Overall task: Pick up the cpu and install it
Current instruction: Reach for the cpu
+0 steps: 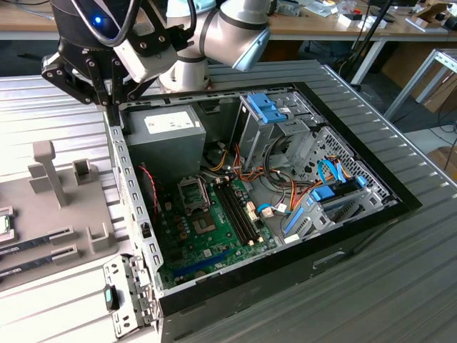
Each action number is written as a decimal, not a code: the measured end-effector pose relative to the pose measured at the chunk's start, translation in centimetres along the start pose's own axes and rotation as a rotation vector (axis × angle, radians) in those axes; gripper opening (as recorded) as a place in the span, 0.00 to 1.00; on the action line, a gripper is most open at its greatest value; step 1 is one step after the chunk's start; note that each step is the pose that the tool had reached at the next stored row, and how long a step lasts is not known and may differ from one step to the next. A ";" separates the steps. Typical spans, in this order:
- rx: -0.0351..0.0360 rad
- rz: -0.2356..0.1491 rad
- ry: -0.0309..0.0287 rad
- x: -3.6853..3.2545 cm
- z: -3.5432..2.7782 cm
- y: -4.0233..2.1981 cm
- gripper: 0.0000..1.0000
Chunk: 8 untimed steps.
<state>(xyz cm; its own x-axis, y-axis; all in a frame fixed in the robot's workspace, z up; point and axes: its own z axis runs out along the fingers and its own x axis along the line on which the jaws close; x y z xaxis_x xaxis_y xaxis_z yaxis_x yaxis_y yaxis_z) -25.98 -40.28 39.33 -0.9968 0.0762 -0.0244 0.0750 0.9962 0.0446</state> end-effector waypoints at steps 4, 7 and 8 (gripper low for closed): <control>0.0000 0.000 0.0000 0.11 0.00 -0.01 0.11; -0.0001 0.000 -0.0001 0.18 0.00 -0.01 0.11; 0.0000 0.000 0.0000 0.23 -0.01 -0.02 0.11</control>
<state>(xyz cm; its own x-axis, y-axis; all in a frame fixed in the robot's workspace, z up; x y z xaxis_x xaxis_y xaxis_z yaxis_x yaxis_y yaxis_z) -26.20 -40.28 39.33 -0.9968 0.0763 -0.0245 0.0751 0.9962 0.0447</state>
